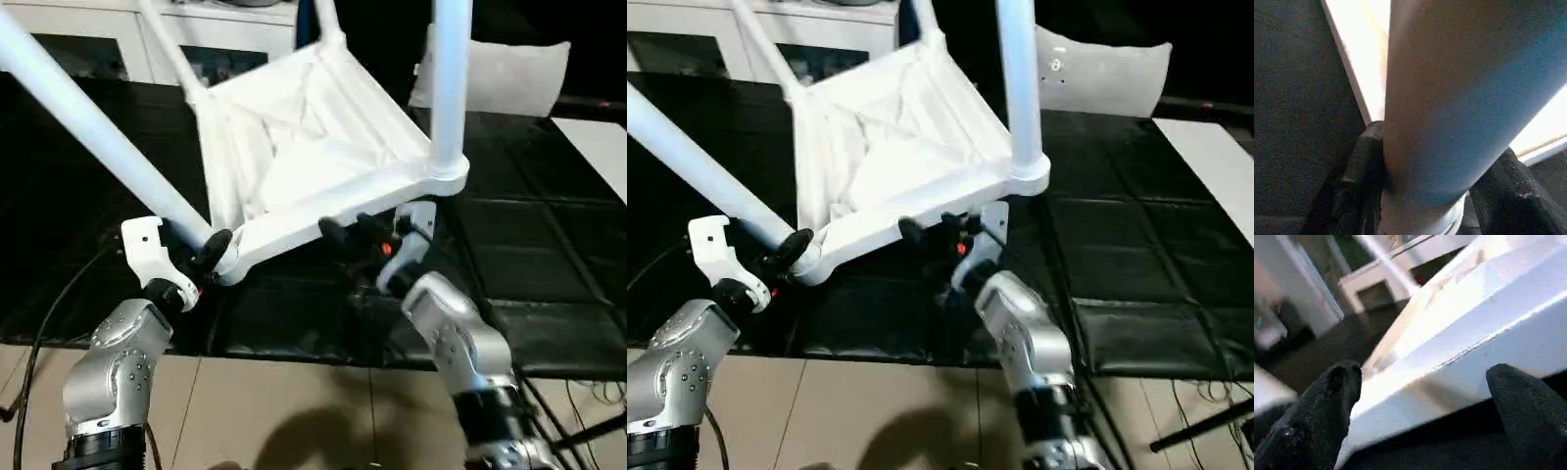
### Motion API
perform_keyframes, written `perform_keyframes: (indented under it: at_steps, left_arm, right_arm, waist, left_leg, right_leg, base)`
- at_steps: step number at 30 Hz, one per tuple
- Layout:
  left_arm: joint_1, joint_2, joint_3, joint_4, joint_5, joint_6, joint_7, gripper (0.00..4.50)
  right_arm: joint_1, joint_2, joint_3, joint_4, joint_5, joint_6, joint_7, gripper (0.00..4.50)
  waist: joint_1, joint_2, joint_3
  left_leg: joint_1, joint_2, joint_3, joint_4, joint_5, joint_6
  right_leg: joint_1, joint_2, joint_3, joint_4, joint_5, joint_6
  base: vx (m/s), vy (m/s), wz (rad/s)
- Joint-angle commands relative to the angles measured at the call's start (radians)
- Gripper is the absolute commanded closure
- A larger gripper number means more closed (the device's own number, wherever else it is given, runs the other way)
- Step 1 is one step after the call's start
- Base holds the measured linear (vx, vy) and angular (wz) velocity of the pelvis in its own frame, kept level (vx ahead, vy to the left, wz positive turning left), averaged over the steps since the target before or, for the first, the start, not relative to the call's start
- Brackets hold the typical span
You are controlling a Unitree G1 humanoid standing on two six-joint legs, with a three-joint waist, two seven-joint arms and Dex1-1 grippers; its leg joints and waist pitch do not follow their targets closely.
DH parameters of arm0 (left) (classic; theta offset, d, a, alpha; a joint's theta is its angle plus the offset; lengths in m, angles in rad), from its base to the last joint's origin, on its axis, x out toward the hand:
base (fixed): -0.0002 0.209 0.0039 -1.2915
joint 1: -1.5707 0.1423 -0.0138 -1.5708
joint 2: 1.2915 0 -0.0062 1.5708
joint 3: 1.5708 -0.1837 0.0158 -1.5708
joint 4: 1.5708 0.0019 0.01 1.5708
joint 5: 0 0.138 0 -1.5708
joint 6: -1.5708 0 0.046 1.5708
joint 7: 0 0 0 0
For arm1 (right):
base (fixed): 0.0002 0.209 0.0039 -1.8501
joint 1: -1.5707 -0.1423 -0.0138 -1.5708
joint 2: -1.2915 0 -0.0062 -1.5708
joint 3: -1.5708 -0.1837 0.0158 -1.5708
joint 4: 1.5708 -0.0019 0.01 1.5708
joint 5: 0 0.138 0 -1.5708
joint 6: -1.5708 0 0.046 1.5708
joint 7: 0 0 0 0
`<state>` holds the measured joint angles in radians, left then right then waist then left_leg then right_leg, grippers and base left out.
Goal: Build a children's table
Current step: Flip table
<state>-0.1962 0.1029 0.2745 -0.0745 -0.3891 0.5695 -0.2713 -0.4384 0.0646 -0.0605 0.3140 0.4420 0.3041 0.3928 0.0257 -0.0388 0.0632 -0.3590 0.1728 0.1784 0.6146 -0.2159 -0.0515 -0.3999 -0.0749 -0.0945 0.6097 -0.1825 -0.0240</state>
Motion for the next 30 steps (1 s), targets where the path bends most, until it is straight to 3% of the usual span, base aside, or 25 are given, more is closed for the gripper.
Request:
perform_keyframes:
  at_steps: [1, 6, 10, 19, 30]
  left_arm:
    - [0.014, -0.054, -0.026, -0.003, -0.08, 0.056, -0.022, 2.46]
    - [0.006, -0.088, -0.009, -0.01, -0.107, 0.063, 0.008, 2.46]
    - [-0.013, -0.127, 0.026, -0.005, -0.148, 0.075, 0.045, 2.46]
    - [-0.003, -0.14, 0.024, -0.018, -0.138, 0.091, 0.047, 2.46]
    - [0.001, -0.125, 0.011, -0.014, -0.137, 0.103, 0.038, 2.46]
  right_arm:
    - [-0.036, 0.009, -0.031, 0.04, 0.02, 0.007, -0.037, 0.0]
    - [-0.063, 0.039, -0.036, 0.055, 0.033, 0.018, -0.047, 0.0]
    - [-0.07, 0.056, -0.05, 0.038, 0.046, 0.034, -0.066, 0.0]
    - [-0.033, 0.057, -0.073, -0.037, 0.079, 0.08, -0.095, 0.0]
    - [-0.001, 0.061, -0.08, -0.082, 0.092, 0.115, -0.114, 0.0]
  waist:
    - [-0.002, -0.009, -0.057]
    - [-0.01, -0.012, -0.058]
    - [-0.015, -0.014, -0.06]
    - [-0.015, -0.016, -0.062]
    - [0.005, -0.012, -0.063]
  left_leg:
    - [-0.001, 0.062, -0.024, -0.086, -0.17, 0.016]
    - [0.0, 0.062, -0.024, -0.086, -0.174, 0.01]
    - [-0.002, 0.06, -0.024, -0.085, -0.16, 0.014]
    - [0.0, 0.061, -0.022, -0.084, -0.142, 0.02]
    - [0.002, 0.062, -0.02, -0.085, -0.128, 0.006]
  right_leg:
    - [0.048, -0.084, 0.068, -0.084, -0.345, -0.134]
    - [0.044, -0.082, 0.069, -0.087, -0.35, -0.11]
    - [0.045, -0.079, 0.068, -0.082, -0.31, -0.119]
    - [0.045, -0.077, 0.069, -0.078, -0.265, -0.122]
    - [0.045, -0.076, 0.07, -0.077, -0.24, -0.112]
  base:
    - [0.0, 0.0, 0.0]
    - [0.0, 0.0, 0.0]
    - [0.0, 0.0, 0.0]
    - [0.0, 0.0, 0.0]
    - [0.0, 0.0, 0.0]
